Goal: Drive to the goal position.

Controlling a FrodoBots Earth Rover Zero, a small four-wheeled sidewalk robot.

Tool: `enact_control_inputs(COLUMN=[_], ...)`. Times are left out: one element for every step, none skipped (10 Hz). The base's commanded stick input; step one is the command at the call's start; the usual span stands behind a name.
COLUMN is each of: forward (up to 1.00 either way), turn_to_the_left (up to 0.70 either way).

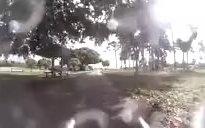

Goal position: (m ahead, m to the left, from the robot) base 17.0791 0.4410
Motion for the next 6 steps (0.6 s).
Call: enact_control_inputs(forward=[0.85, 0.85, 0.85, 0.85, 0.85, 0.85], turn_to_the_left=[0.00, 0.00, 0.00, 0.00, 0.00, 0.00])
